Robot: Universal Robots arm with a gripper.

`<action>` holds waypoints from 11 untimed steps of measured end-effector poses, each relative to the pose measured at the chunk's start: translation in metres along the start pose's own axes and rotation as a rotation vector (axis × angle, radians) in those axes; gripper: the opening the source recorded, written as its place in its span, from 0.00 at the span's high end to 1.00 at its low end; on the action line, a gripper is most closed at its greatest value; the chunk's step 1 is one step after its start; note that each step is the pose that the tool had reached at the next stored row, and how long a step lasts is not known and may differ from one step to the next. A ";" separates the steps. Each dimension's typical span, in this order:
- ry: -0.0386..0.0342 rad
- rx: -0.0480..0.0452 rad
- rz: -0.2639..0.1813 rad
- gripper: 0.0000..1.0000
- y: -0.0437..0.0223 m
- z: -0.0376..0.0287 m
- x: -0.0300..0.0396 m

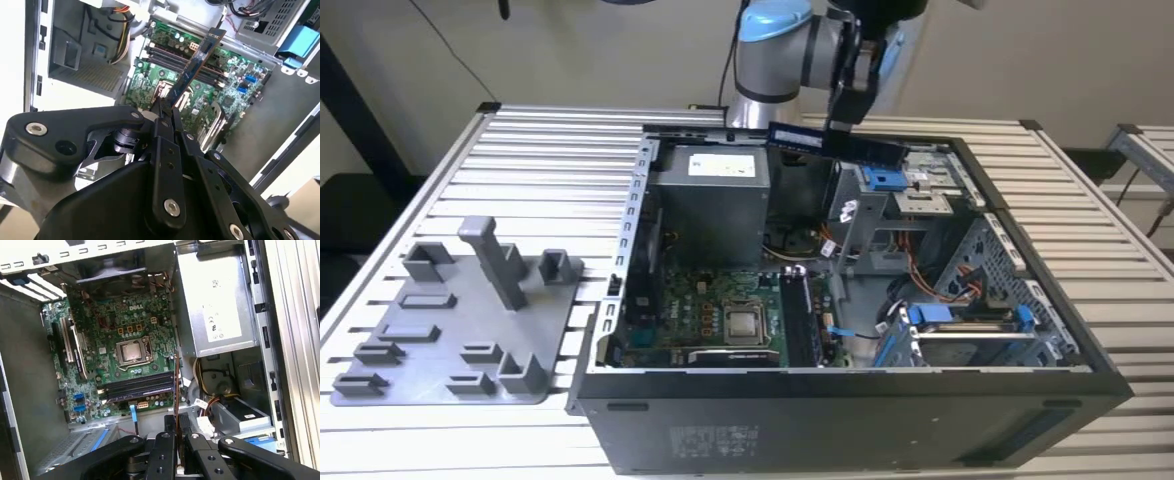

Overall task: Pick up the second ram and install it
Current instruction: 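Insert the second ram into the second slot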

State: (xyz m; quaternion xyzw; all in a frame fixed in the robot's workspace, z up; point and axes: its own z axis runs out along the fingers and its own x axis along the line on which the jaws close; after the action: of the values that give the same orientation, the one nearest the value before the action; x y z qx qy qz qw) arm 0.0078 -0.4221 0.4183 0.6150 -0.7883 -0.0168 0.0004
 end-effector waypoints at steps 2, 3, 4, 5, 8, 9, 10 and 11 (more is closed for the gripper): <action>-0.0009 0.0007 0.034 0.86 0.0000 0.0001 0.0000; -0.0013 0.0010 0.049 0.86 0.0000 0.0001 0.0000; -0.0018 0.0013 0.067 0.86 0.0000 0.0002 0.0000; -0.0022 0.0016 0.083 0.86 0.0000 0.0002 0.0000; -0.0035 0.0026 0.131 0.86 0.0000 0.0003 0.0000; -0.0039 0.0030 0.147 0.86 0.0000 0.0004 0.0000; -0.0043 0.0033 0.162 0.86 0.0000 0.0004 0.0000; -0.0047 0.0036 0.177 0.86 0.0000 0.0004 0.0000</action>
State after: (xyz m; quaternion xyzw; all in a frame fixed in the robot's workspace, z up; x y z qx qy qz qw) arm 0.0078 -0.4221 0.4178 0.5428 -0.8397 -0.0168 -0.0011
